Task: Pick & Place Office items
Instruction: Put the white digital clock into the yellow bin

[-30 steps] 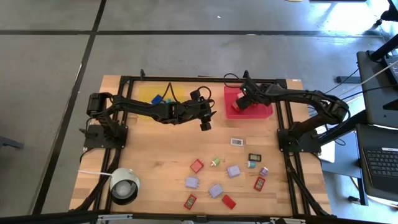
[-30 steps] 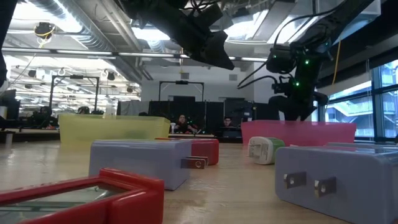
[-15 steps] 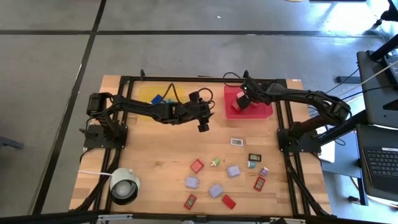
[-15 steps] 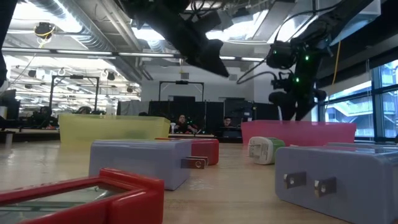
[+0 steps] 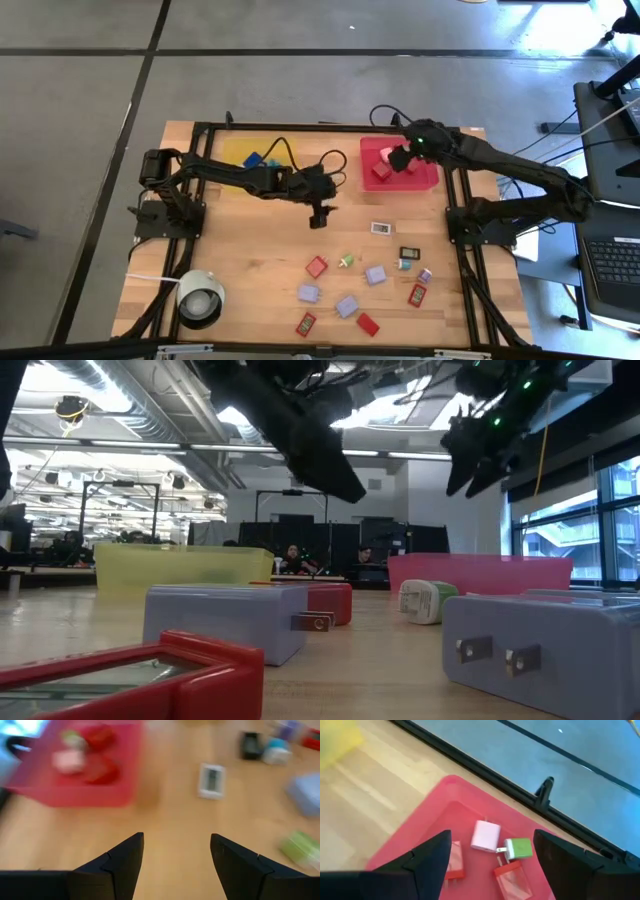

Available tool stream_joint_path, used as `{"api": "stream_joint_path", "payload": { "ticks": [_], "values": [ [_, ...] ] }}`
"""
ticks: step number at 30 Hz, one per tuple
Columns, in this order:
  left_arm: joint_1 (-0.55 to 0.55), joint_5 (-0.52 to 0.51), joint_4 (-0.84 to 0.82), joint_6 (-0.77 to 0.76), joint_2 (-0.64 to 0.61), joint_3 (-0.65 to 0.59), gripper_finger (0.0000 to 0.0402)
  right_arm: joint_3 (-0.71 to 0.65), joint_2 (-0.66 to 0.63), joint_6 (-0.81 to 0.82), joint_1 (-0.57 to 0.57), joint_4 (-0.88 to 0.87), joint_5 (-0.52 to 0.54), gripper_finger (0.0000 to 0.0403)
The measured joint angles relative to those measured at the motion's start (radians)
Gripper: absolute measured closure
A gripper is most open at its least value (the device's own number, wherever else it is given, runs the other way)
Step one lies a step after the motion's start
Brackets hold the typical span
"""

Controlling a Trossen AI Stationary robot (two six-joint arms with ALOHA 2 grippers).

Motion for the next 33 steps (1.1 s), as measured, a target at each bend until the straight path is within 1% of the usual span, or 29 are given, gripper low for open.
{"api": "stream_joint_path", "payload": {
  "ticks": [5,7,8,12,15,16,19,21,23,25,27,29,33],
  "values": [
    [-0.003,0.214,-0.150,-0.024,0.001,0.000,0.0174,0.000,-0.065,0.023,0.062,-0.031,0.002,0.0115],
    [-0.018,0.272,-0.194,0.004,0.001,-0.011,0.0174,0.000,-0.076,0.026,0.081,-0.034,0.002,0.0115],
    [-0.030,0.281,-0.201,0.033,0.001,-0.023,0.0174,0.000,-0.079,0.027,0.089,-0.038,0.002,0.0115],
    [-0.079,0.281,-0.196,0.206,0.002,-0.080,0.0174,0.000,-0.079,0.059,0.108,-0.038,0.003,0.0115],
    [-0.121,0.248,-0.141,0.220,0.010,-0.120,0.0174,0.000,-0.079,0.102,0.117,-0.047,0.007,0.0115],
    [-0.134,0.221,-0.139,0.190,0.013,-0.121,0.0174,0.000,-0.080,0.115,0.120,-0.053,0.007,0.0115],
    [-0.169,0.116,-0.116,0.035,0.011,-0.119,0.0173,0.000,-0.081,0.146,0.127,-0.080,0.001,0.0115],
    [-0.184,0.077,-0.119,-0.074,0.011,-0.119,0.0173,0.000,-0.081,0.165,0.130,-0.087,-0.004,0.0115],
    [-0.194,0.082,-0.121,-0.174,0.011,-0.119,0.0173,0.000,-0.081,0.186,0.133,-0.086,-0.037,0.0115],
    [-0.210,0.088,-0.154,-0.241,0.010,-0.119,0.0173,0.000,-0.080,0.184,0.140,-0.071,-0.102,0.0115],
    [-0.225,0.084,-0.190,-0.265,0.010,-0.119,0.0173,0.000,-0.073,0.152,0.162,-0.047,-0.178,0.0115],
    [-0.236,0.080,-0.210,-0.283,0.010,-0.119,0.0173,0.000,-0.062,0.127,0.194,-0.017,-0.229,0.0116],
    [-0.251,0.076,-0.181,-0.358,0.010,-0.119,0.0173,0.000,-0.045,0.121,0.281,0.048,-0.260,0.0121]
  ]
}}
